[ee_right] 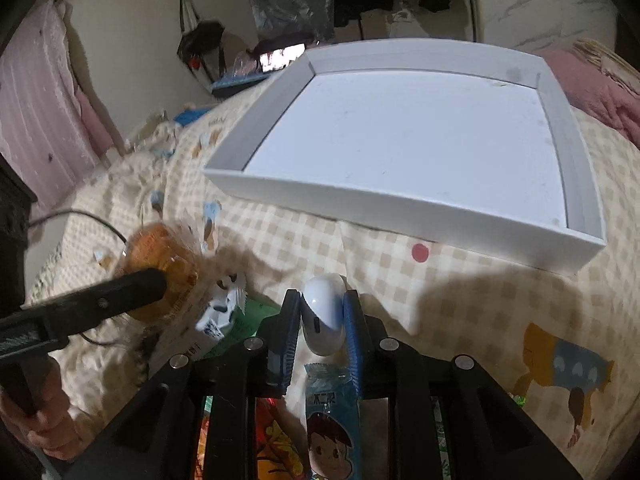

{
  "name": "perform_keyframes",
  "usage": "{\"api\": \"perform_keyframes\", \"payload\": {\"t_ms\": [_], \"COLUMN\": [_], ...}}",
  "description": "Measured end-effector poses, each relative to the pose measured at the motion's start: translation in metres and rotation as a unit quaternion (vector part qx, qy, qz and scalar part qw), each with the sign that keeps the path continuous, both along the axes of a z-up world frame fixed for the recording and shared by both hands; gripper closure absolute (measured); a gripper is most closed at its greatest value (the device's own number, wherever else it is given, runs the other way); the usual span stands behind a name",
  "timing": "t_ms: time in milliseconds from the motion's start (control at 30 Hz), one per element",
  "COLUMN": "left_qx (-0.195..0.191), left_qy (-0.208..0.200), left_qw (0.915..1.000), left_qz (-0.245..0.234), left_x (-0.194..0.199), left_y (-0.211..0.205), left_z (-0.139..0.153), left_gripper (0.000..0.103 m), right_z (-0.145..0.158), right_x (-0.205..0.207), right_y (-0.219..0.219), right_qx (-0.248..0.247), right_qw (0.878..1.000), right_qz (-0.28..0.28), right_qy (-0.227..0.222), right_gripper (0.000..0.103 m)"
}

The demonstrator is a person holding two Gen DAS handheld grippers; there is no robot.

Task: Organize objects
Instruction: 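Lift the biscuit with the left gripper while the right gripper grasps the white earbud case, then carry the biscuit and earbud case into the white box with both grippers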

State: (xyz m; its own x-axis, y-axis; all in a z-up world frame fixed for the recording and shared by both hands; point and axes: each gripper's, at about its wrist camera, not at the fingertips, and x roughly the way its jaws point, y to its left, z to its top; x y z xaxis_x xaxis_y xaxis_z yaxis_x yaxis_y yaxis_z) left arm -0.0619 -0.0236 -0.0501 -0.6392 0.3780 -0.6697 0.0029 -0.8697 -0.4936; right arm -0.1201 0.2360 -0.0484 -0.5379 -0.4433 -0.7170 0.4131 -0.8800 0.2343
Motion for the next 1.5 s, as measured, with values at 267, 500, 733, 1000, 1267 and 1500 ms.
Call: {"api": "perform_keyframes", "payload": {"t_ms": [267,500,733,1000,1267,1500], "left_qx": [0.002,0.01,0.011,0.024,-0.016,-0.032], "left_qy": [0.001,0.015,0.02,0.041,0.084,0.091], "left_qw": [1.0,0.9996,0.9996,0.9989,0.9964,0.9952], "left_qz": [-0.002,-0.02,-0.015,0.009,0.003,-0.021], "left_x": [0.0,0.002,0.002,0.001,-0.041,-0.111], "left_y": [-0.001,0.004,0.005,-0.01,-0.007,0.012], "left_z": [0.0,0.003,0.004,0.02,0.079,0.07], "left_gripper": [0.045,0.045,0.045,0.045,0.045,0.045], "right_z": [0.008,-0.023,-0.022,-0.013,0.041,0.033], "right_x": [-0.013,-0.025,-0.027,-0.032,-0.068,-0.094], "right_y": [0.053,0.044,0.049,0.056,0.071,0.095], "right_qx": [-0.221,-0.26,-0.273,-0.321,-0.375,-0.338], "right_qw": [0.973,0.953,0.95,0.932,0.919,0.933], "right_qz": [-0.005,0.016,0.018,0.019,0.015,-0.062], "right_qy": [-0.06,-0.154,-0.15,-0.168,-0.124,-0.105], "right_gripper": [0.08,0.08,0.08,0.08,0.08,0.08]}}
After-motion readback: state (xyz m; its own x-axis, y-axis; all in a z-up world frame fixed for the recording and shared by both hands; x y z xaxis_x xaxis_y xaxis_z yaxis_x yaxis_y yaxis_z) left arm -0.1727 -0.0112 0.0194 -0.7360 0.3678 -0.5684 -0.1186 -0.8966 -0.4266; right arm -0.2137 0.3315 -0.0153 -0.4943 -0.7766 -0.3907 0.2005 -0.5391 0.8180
